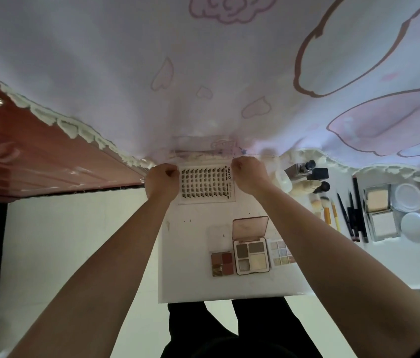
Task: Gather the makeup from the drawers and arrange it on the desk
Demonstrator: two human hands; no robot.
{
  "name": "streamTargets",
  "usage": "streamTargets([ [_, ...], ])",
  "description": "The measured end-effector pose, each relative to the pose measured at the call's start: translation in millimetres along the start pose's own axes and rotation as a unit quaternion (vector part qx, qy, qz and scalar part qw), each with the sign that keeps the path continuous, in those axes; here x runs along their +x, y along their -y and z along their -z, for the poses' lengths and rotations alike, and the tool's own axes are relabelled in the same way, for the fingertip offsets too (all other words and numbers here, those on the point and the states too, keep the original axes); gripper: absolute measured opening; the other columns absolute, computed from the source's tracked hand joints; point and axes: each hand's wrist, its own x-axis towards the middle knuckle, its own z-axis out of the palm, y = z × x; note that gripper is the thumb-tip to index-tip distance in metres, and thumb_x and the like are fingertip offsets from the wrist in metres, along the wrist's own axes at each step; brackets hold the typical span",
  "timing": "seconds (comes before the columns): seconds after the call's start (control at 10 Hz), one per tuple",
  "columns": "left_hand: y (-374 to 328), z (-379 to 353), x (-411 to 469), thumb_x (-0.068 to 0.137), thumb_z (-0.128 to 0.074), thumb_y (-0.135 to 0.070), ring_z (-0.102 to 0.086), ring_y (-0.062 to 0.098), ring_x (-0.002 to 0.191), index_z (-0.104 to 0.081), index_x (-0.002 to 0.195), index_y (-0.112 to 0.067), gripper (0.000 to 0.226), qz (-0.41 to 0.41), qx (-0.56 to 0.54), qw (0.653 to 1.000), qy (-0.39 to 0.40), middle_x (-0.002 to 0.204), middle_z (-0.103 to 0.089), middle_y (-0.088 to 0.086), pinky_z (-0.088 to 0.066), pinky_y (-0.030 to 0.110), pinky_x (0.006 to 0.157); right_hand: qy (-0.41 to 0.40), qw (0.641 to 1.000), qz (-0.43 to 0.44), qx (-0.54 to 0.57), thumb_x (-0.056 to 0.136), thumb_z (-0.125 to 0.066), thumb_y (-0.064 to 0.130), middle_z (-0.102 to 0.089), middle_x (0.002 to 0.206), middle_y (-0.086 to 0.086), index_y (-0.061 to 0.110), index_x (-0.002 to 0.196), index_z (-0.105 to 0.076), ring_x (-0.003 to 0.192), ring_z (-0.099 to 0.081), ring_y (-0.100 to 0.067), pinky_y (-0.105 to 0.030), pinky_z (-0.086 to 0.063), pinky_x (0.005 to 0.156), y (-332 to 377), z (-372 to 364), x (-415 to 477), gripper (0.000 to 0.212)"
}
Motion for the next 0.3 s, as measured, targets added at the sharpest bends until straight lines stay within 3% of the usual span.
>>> streamTargets([
  [0.1,1,1,-5,0.088,-0.058,-0.019,-0.070,0.026,0.085,-0.076,0.097,-0.025,0.021,0.000,-0.001,1.000,-0.004,0.091,-0.073,-0.004,-0.061,0.043,0.077,0.013,1.000,-0.001,0.023,0.094,-0.035,0.005,-0.065,0.085,-0.010,0.003,0.081,-0.060,0.076,-0.053,-0.026,-0.028,-0.036,0.057,-9,-2,-6,0.029],
  [0.2,-3,4,-10,0.092,-0.054,-0.019,-0.070,0.028,0.092,-0.074,0.109,-0.020,0.026,-0.008,0.008,1.000,0.001,0.102,-0.072,0.000,-0.059,0.043,0.084,0.017,0.998,0.009,0.060,0.096,-0.036,0.005,-0.067,0.112,-0.016,0.001,0.103,-0.066,0.100,-0.060,-0.035,-0.032,-0.045,0.073,-11,2,-15,0.031],
  [0.3,-13,10,-31,0.099,-0.042,-0.016,-0.059,0.030,0.119,-0.059,0.134,-0.016,0.039,-0.038,0.092,0.995,0.019,0.135,-0.060,0.009,-0.046,0.035,0.102,0.015,0.998,0.008,0.062,0.099,-0.038,0.008,-0.055,0.143,-0.013,0.008,0.139,-0.055,0.131,-0.051,-0.031,-0.035,-0.041,0.106,-14,6,-34,0.043],
])
